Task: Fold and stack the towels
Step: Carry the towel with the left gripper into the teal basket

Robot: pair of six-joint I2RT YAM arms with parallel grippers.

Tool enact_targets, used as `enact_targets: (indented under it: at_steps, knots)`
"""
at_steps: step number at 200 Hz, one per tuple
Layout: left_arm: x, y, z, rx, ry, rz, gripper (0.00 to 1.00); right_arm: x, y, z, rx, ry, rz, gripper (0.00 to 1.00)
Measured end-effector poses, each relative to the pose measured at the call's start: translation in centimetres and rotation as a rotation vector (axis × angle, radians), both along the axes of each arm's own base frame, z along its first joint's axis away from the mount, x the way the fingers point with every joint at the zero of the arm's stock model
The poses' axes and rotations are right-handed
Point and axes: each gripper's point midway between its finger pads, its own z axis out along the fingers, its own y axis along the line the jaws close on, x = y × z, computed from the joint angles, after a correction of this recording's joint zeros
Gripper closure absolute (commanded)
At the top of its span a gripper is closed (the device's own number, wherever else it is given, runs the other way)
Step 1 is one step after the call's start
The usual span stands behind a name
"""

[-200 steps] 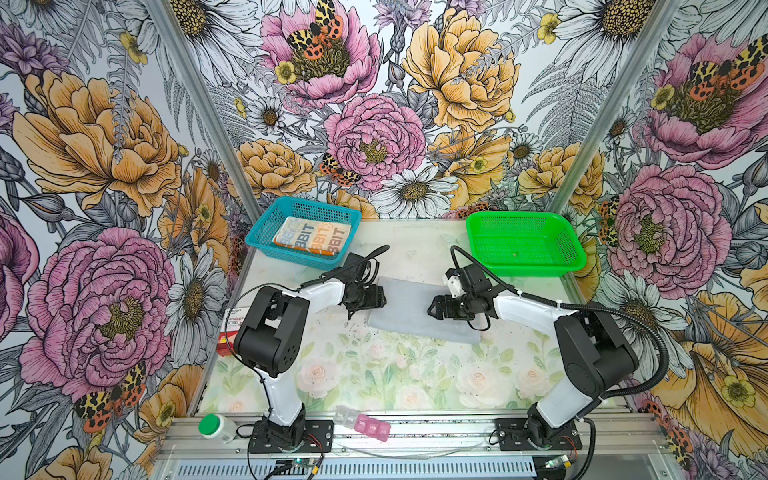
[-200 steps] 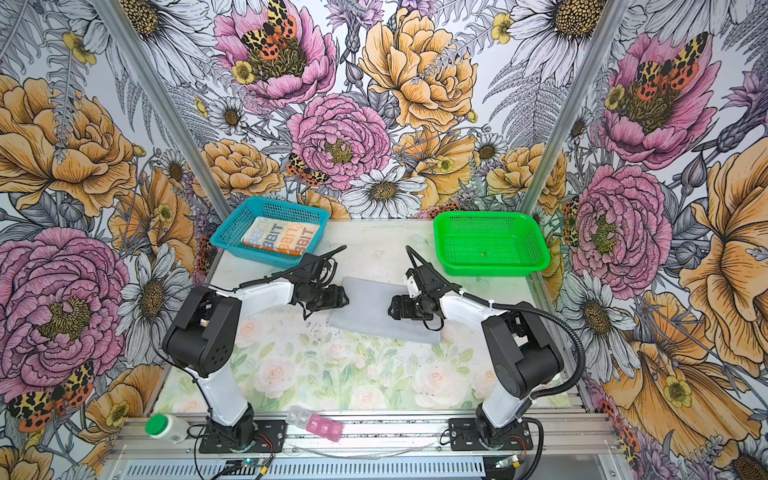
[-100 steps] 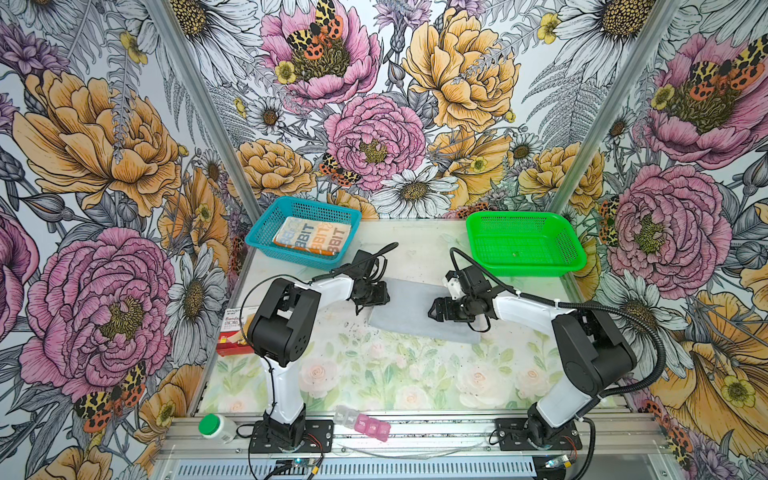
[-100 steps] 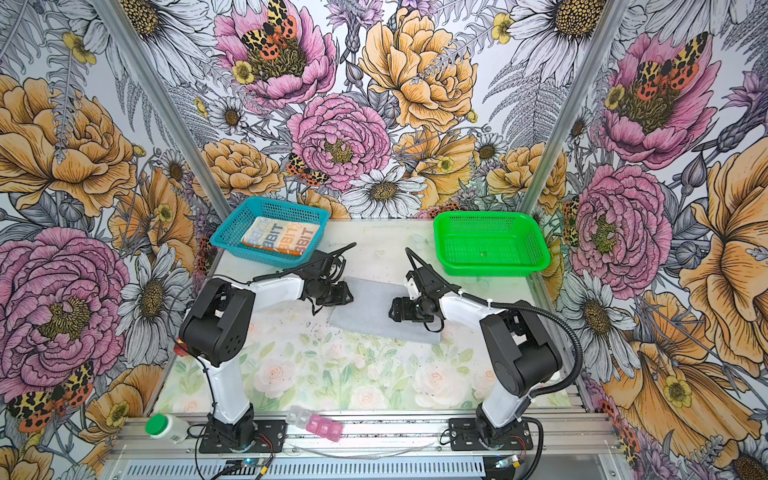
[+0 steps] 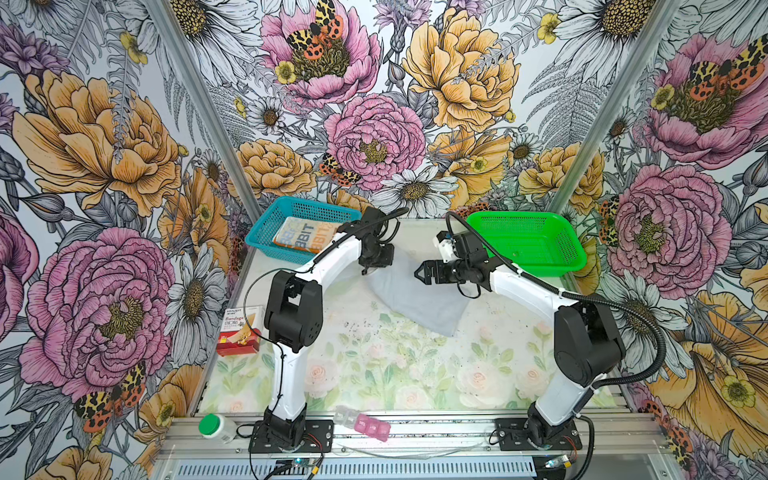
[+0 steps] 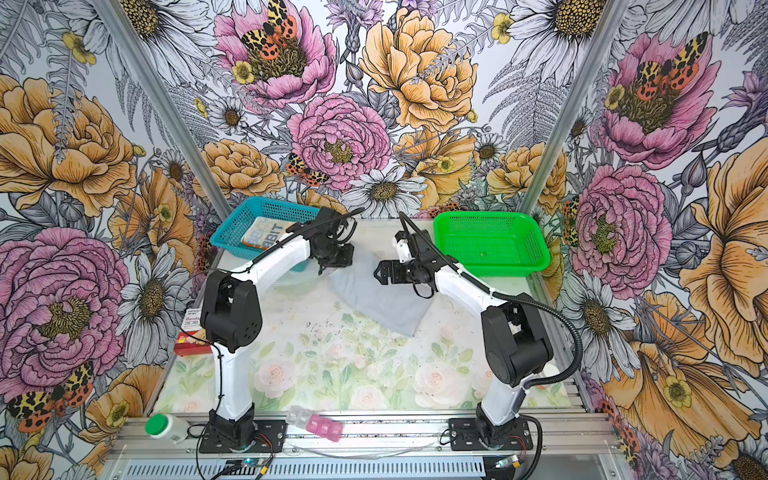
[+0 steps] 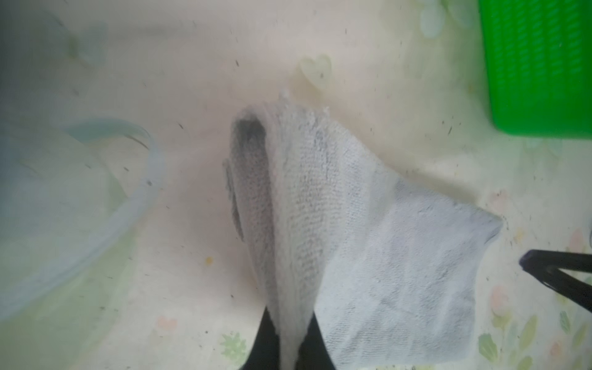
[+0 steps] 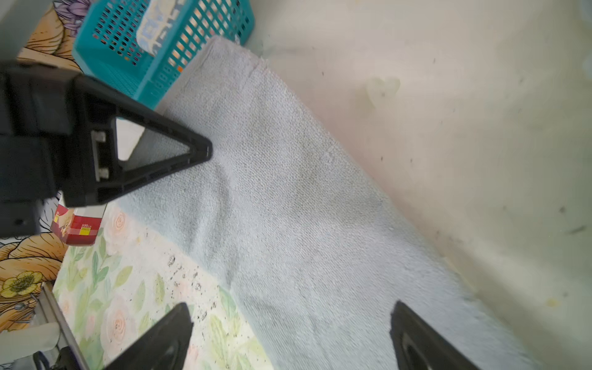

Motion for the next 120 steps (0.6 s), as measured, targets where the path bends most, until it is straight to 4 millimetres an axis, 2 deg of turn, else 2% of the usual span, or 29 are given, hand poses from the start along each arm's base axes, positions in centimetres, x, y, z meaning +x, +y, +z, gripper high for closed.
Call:
enact_targets:
  at_steps: [16,30,43,59,73,97,120]
  knots:
    - [2.0,1.4,3.0,0.104,-0.081,0.008,1.00,1.1,0.1,0.9,-0.001,-0.069,-0.006,0.01]
    - [2.9,2.8,4.4,0.202,-0.120,0.013,1.00,1.4,0.0,0.0,0.003,-0.098,-0.014,0.01]
    - [3.3,4.0,4.5,0.296,-0.130,0.013,1.00,0.7,-0.1,-2.1,0.012,-0.094,-0.012,0.01]
    - [3.4,5.6,3.7,0.409,-0.117,0.007,1.00,-1.0,-0.4,-5.3,0.013,-0.057,0.000,0.01]
    - [3.6,6.7,2.8,0.503,-0.100,-0.004,1.00,-2.3,-0.2,-6.7,0.011,-0.031,0.020,0.01]
    - [4.4,8.5,2.1,0.639,-0.095,-0.011,1.00,-1.9,0.7,-5.6,0.045,-0.082,0.043,0.01]
    - [5.7,10.2,3.7,0.722,-0.142,0.014,1.00,-1.5,1.5,-4.6,0.078,-0.129,0.069,0.01]
